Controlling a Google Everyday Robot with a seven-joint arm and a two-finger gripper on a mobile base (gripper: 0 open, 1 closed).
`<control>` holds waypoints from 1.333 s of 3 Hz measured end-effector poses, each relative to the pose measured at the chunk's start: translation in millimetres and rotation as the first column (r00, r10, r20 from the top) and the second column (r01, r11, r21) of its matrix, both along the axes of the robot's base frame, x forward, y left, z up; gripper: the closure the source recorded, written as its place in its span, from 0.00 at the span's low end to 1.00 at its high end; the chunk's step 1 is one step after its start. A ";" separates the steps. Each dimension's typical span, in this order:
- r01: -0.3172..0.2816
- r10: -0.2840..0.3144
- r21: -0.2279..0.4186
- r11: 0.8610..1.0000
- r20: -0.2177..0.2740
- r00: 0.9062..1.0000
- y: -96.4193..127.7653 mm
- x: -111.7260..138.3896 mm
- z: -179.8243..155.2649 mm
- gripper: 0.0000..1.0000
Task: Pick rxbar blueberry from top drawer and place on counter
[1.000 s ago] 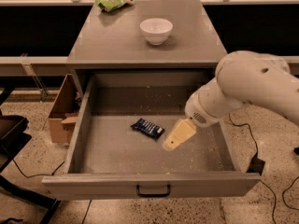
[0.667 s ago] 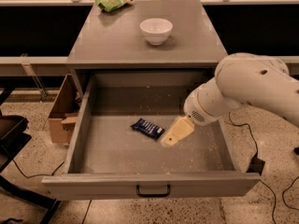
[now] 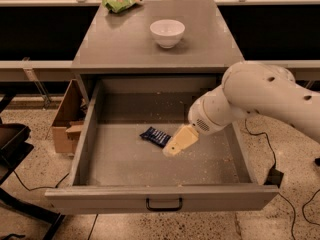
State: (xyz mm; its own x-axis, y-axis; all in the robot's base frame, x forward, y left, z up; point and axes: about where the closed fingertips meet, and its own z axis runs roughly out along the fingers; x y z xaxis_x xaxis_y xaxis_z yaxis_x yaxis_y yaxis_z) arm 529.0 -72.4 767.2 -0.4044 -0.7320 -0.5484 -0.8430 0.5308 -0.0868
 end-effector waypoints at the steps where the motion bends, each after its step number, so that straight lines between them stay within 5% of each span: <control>1: -0.054 0.053 0.086 0.995 0.016 0.998 38.4 16.5 -16.5 0.00; 3: -0.150 0.143 0.157 0.976 0.059 0.988 94.5 44.4 -67.6 0.00; 4: -0.168 0.158 0.160 0.973 0.078 0.984 102.9 66.1 -95.8 0.00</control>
Offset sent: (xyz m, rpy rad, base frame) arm 0.0477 0.1098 -0.0683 0.2035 -0.0470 0.1663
